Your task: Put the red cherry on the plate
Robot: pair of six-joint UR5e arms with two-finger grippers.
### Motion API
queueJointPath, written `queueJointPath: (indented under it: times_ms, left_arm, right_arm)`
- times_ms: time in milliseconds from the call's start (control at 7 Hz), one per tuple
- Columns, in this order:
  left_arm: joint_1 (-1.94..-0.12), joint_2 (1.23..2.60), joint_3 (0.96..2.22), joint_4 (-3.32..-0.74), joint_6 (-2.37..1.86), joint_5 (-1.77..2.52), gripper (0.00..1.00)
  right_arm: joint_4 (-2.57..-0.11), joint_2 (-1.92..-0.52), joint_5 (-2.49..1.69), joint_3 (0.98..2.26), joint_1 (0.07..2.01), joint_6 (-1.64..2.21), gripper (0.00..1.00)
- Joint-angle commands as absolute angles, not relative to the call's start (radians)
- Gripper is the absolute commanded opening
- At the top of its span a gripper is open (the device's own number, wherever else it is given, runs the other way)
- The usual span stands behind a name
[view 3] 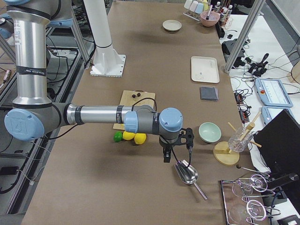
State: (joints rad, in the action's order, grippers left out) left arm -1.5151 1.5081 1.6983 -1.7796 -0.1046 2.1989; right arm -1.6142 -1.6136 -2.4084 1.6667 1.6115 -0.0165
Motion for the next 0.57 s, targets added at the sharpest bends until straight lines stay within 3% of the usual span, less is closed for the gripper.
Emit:
queueJointPath:
  times_ms: [0,429]
  left_arm:
    - [-1.520,1.506,1.697,-1.773,-0.104,2.198,0.98]
    - [-1.523,1.497,1.697,-1.773,-0.104,2.198,0.98]
  right_arm:
    - [-1.614,-1.606,-2.408,1.667,1.611,-0.014,1.00]
    - [-1.614,-1.601,-2.408,1.670,1.611,-0.014,1.00]
